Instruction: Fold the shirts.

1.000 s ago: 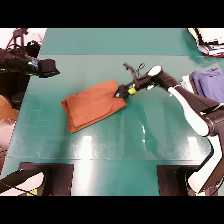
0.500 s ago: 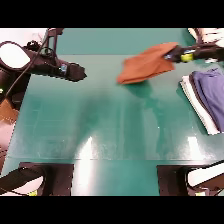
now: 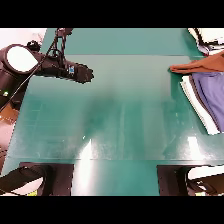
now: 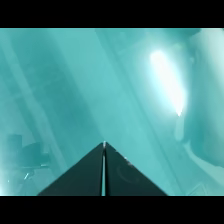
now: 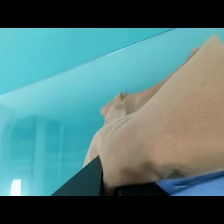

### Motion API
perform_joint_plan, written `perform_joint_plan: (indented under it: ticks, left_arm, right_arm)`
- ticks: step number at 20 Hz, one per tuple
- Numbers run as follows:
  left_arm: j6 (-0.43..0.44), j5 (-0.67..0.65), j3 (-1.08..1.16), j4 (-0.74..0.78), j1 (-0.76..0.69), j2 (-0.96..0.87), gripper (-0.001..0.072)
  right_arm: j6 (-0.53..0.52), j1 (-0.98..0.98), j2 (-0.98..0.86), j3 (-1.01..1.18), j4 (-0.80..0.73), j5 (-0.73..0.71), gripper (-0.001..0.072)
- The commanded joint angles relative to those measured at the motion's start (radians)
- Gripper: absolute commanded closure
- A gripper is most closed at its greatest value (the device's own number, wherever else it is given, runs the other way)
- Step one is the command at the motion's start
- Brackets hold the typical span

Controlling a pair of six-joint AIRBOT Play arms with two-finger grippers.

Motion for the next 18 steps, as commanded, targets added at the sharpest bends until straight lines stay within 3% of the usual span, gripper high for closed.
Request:
perform_joint_plan:
  ticks: [1,7,13,18]
  left_arm:
    - [-0.001,0.017,0.000,-0.002,-0.002,0.000,0.0678]
    - [0.000,0.018,0.000,0.002,-0.002,0.000,0.0678]
    - [0.002,0.018,0.000,0.002,-0.002,0.000,0.0678]
    - [0.003,0.018,0.000,0.002,-0.002,0.000,0.0678]
  right_arm:
    - [-0.022,-0.042,0.013,0.011,-0.001,-0.030,0.0697]
    - [-0.029,-0.039,0.047,0.240,0.034,0.014,0.0696]
    - [-0.071,-0.145,0.227,0.035,0.034,0.079,0.0696]
    - [-0.073,-0.243,0.393,-0.214,-0.189,0.127,0.0695]
